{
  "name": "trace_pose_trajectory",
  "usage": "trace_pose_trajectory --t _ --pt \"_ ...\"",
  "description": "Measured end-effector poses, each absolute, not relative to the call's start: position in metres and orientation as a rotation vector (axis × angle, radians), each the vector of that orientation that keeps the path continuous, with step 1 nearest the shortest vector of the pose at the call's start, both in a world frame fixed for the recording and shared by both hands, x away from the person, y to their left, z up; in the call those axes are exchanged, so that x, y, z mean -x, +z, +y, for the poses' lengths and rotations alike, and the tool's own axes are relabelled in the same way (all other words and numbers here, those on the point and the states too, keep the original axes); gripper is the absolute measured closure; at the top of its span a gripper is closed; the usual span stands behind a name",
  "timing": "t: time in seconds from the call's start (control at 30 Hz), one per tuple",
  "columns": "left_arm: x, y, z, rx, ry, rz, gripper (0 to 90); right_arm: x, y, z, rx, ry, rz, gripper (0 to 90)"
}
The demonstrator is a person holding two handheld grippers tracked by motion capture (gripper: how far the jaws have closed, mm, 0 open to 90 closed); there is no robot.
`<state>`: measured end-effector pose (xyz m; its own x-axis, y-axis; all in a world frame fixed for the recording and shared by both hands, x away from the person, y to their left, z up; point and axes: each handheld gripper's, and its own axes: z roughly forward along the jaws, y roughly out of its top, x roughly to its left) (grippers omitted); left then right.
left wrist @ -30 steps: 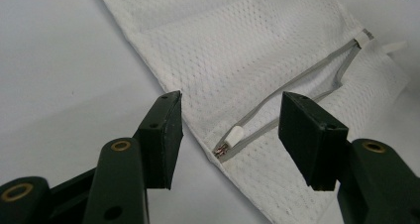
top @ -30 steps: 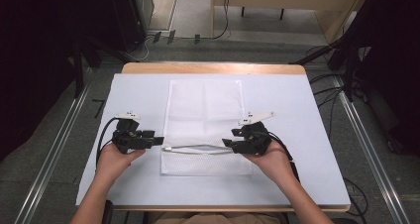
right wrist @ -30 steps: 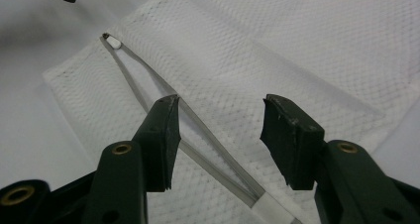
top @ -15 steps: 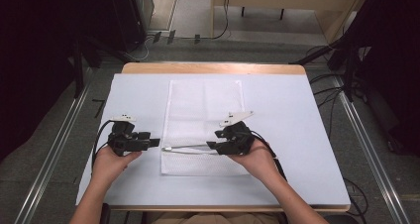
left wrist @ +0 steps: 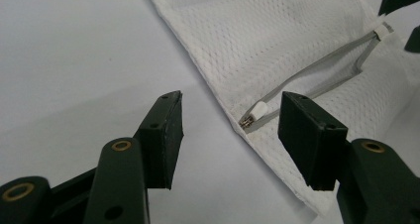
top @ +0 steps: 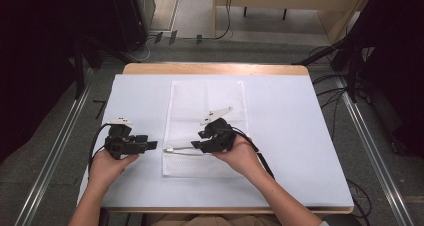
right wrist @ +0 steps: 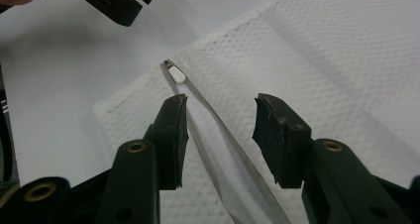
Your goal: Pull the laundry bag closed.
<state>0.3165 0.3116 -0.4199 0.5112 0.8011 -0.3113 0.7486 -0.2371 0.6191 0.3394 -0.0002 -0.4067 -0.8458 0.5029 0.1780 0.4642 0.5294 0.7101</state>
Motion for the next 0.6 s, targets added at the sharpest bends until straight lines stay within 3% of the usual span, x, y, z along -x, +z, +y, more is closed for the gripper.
trace_pose_trajectory --t 0.6 --pt "-0.318 -0.421 0.318 -2.018 0.118 1.287 42.6 -0.35 -0.426 0.05 -0.809 1.23 2.794 77.0"
